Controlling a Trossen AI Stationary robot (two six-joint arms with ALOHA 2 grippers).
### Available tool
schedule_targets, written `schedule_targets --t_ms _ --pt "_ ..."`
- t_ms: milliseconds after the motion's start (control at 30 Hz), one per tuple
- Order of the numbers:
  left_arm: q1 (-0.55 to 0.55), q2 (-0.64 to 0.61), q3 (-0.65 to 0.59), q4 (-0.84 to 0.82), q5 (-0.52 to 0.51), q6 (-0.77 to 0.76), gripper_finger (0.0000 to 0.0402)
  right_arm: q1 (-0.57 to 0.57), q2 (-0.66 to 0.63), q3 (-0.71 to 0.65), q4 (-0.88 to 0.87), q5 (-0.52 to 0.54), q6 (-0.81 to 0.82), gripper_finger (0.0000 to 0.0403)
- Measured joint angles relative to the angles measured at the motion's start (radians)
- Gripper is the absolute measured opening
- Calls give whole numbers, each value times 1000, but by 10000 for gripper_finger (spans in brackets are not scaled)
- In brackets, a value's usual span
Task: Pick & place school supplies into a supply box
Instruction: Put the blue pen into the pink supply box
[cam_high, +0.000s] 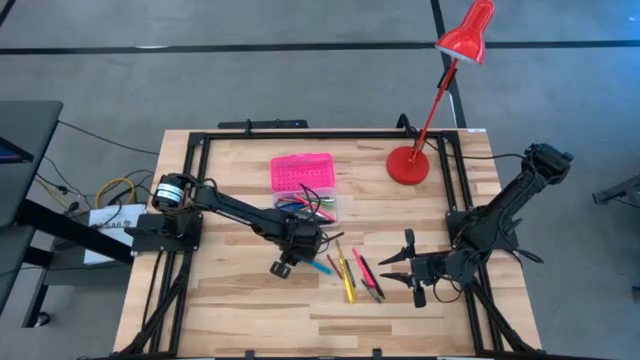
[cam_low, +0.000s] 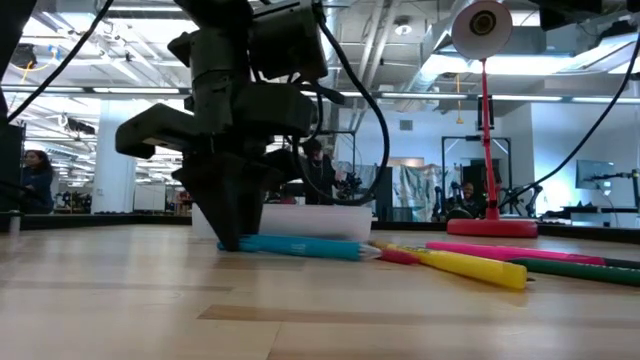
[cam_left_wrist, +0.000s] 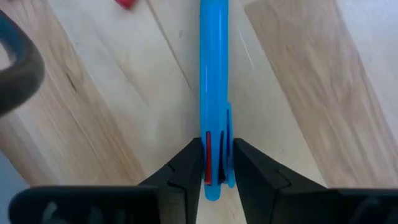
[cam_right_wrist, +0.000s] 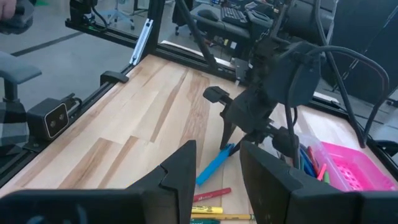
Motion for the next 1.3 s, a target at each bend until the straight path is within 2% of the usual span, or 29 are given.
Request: schedule_targets --t_ms 133,467,600,1033,1300 --pt "-14 -12 -4 10 1 35 93 0 0 0 0 0 0 117" --pt "-15 -14 -9 35 30 2 184 0 0 0 0 0 3 117" --pt "-16 -14 -10 70 31 -1 206 0 0 0 0 0 3 117" --pt "-17 -1 -10 240 45 24 213 0 0 0 0 0 2 117" --pt "-17 51 -4 249 32 30 199 0 0 0 -11 0 7 117"
